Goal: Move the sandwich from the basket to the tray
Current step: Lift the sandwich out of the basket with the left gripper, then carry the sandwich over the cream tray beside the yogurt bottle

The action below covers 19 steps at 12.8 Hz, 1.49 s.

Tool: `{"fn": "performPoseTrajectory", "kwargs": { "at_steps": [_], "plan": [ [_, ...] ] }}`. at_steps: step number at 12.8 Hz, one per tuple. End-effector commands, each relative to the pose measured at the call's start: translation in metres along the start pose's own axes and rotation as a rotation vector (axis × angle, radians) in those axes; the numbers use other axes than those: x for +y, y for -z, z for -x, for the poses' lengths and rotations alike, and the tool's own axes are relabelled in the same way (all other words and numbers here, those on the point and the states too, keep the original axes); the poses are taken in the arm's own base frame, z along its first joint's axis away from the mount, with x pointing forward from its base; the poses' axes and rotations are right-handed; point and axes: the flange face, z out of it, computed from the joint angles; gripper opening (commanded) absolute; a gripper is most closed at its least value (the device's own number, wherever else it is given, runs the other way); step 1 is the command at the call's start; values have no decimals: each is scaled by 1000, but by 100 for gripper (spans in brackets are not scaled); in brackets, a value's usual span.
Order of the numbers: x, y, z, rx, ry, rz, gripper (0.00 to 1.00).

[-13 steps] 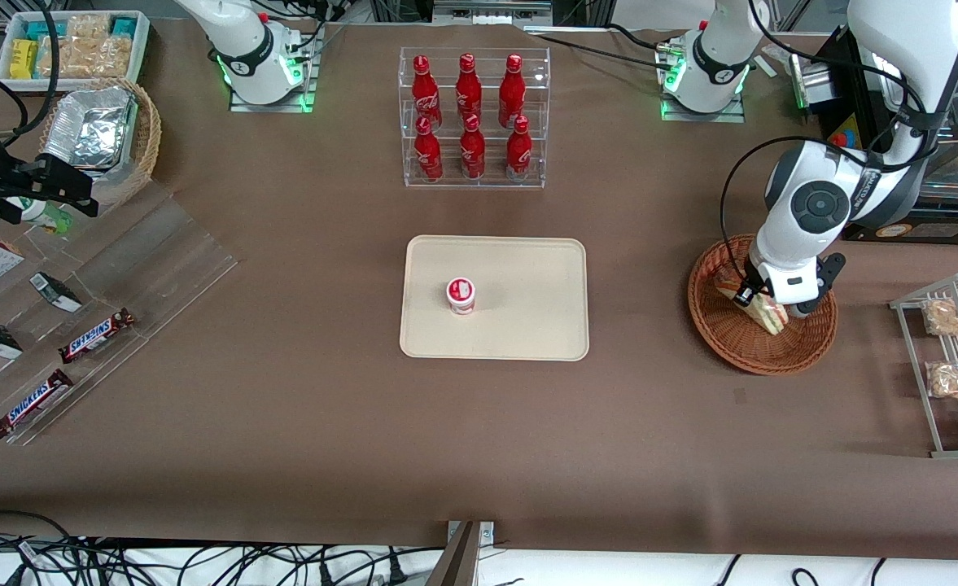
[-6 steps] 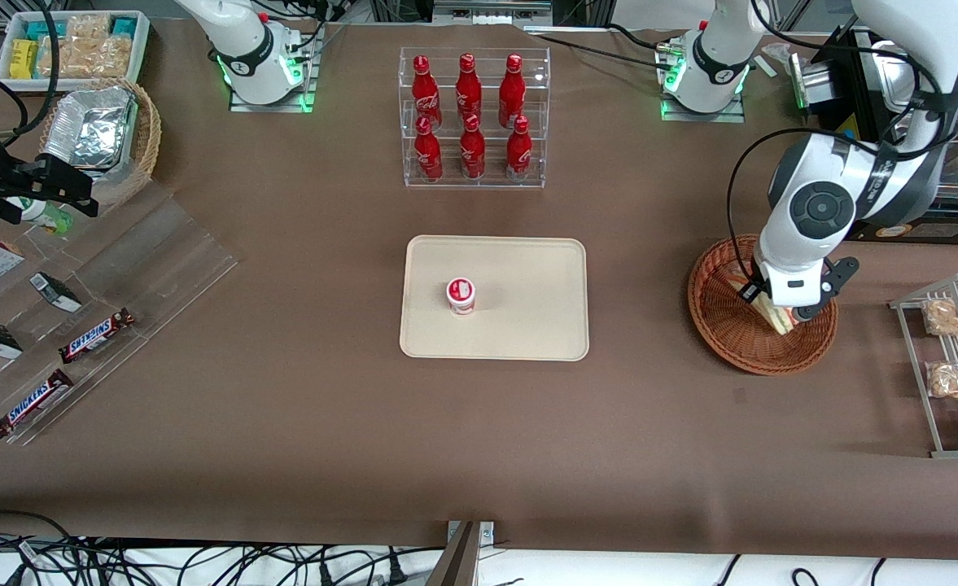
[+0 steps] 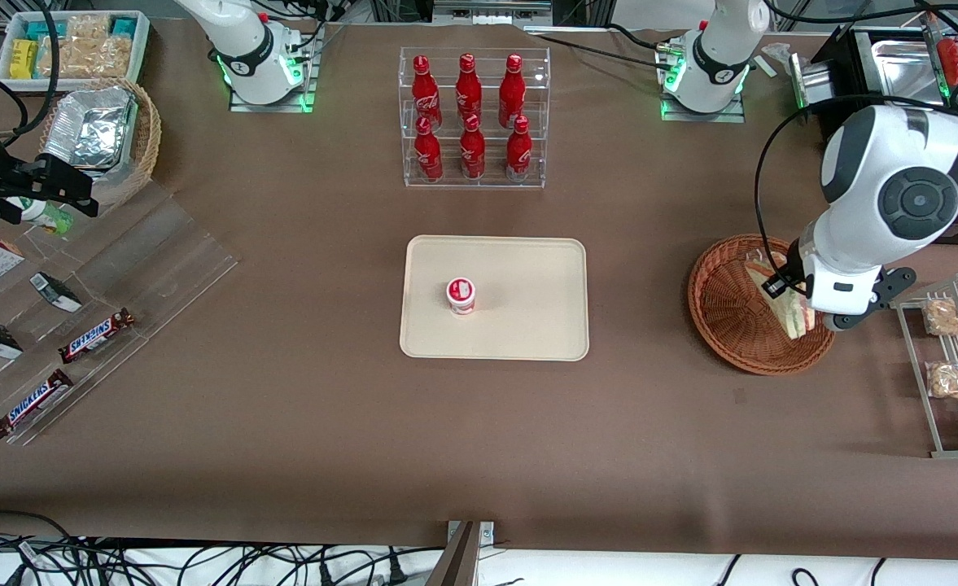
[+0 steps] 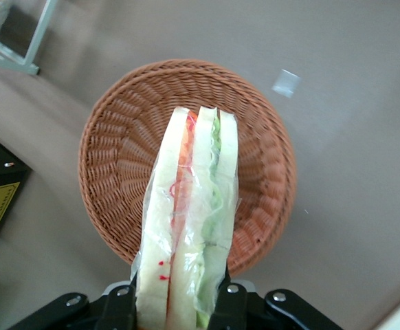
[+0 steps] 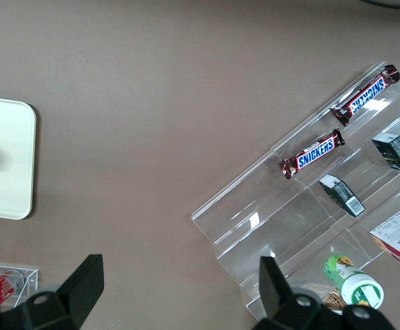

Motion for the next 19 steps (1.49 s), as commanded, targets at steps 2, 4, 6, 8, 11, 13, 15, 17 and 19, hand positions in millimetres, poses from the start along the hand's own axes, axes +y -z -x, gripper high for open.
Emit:
{"fn": "performPoseTrajectory", "kwargs": {
  "at_steps": [2, 4, 6, 8, 11, 13, 15, 17, 19],
  "plan": [
    [50, 39, 46, -23, -203, 23, 37],
    [70, 46, 70, -17, -259, 30, 37],
    [90, 52, 96, -13, -301, 41, 37],
    [110, 52, 117, -32, -264, 68, 37],
    [144, 48, 145, -24, -83, 109, 37],
    [167, 40, 167, -26, 2, 128, 37],
    [185, 31, 187, -25, 55, 143, 37],
    [201, 25, 205, -27, 72, 156, 37],
    [213, 11, 216, 2, 46, 137, 37]
  ]
}}
